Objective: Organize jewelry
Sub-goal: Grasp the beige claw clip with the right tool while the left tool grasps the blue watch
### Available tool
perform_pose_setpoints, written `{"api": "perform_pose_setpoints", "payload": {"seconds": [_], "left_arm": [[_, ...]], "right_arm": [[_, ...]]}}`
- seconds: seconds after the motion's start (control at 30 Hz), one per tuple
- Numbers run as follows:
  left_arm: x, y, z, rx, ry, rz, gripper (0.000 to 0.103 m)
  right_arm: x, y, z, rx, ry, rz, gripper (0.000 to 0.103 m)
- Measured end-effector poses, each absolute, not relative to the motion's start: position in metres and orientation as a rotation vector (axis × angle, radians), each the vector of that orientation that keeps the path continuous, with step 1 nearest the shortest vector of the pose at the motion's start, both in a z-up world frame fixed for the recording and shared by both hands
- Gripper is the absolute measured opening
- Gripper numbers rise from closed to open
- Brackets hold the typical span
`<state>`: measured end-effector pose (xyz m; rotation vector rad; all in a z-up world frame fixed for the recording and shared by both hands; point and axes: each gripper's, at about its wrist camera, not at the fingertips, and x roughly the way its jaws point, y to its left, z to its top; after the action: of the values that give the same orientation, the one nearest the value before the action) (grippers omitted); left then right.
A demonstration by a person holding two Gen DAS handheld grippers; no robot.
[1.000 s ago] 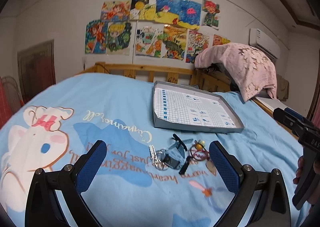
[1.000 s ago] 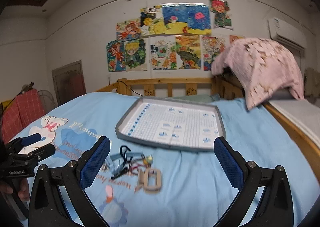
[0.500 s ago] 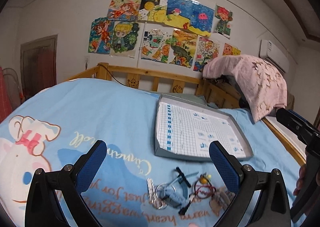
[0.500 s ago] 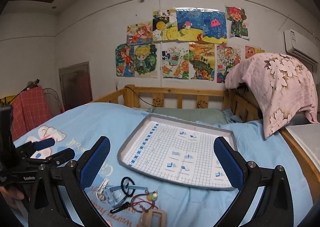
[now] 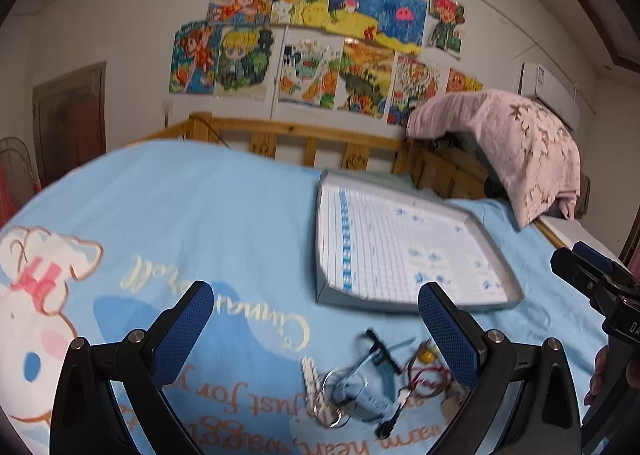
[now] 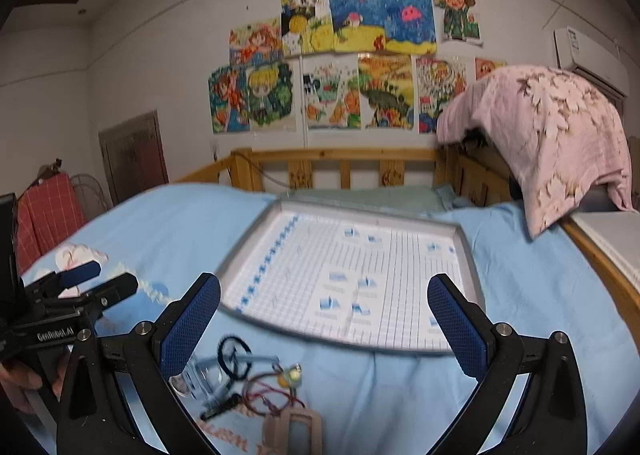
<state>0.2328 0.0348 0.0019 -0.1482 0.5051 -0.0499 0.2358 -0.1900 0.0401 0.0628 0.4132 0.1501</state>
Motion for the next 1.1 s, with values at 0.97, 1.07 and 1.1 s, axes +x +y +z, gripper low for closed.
{"api": "perform_pose_setpoints", "payload": {"seconds": [0.97,1.07,1.1], "left_arm": [[0.235,0.002,-0.084,-0.008,0.726,-0.337,0.07],[0.24,-0.001,-0.089,-0.022,0.754,-0.37,0.058],[0.241,-0.001,-0.09,-0.027,0.76,-0.376,0.057]], "right_arm": [[0.225,-0.188,-0.08,0.09,0.751,0.339,0.088],[0.23,-0.184,-0.086,0.089,0.773,0.354,0.08],[0.231,-0.183,-0.087,0.092,0.777,0.357,0.078]]}}
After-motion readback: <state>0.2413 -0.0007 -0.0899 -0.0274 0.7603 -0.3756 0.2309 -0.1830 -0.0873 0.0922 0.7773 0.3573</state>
